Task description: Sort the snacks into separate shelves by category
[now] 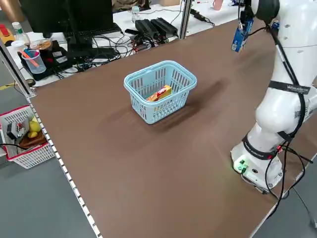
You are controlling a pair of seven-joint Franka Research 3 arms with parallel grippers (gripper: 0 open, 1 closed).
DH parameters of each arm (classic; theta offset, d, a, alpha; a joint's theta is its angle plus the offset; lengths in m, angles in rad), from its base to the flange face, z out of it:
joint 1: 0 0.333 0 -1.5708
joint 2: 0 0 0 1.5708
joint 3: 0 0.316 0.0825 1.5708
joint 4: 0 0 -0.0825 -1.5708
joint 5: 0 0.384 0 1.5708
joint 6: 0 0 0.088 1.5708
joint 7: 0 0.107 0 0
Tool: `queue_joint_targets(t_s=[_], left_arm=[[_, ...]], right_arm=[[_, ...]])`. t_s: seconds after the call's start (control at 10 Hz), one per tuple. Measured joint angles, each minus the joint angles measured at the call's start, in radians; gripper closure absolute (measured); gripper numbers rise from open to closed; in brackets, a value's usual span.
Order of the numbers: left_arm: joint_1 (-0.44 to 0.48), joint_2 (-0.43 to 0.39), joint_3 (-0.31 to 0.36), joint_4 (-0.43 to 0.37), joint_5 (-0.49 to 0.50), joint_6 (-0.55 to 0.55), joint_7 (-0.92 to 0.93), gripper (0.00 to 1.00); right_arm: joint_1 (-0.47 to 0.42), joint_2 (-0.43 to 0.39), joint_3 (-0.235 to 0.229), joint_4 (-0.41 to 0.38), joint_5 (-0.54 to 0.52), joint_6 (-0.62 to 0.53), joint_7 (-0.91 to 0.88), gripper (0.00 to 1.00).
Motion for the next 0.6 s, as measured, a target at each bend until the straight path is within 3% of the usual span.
queue_joint_targets(t_s=[0.2, 0.4, 0.6], left_arm=[[-0.205, 0.084, 0.136, 0.043, 0.02, 0.093, -0.028, 0.42], [-0.476, 0.16, 0.353, 0.093, 0.02, 0.147, -0.039, 0.41], [-0.565, 0.232, 0.403, 0.148, 0.017, 0.179, -0.065, 0.41]], right_arm=[[-0.001, 0.007, 0.0, -0.001, 0.0, 0.003, 0.0, 0.0], [0.001, 0.014, 0.001, -0.001, 0.001, 0.003, 0.0, 0.0], [0.011, 0.015, 0.008, -0.001, 0.001, 0.003, -0.002, 0.0]])
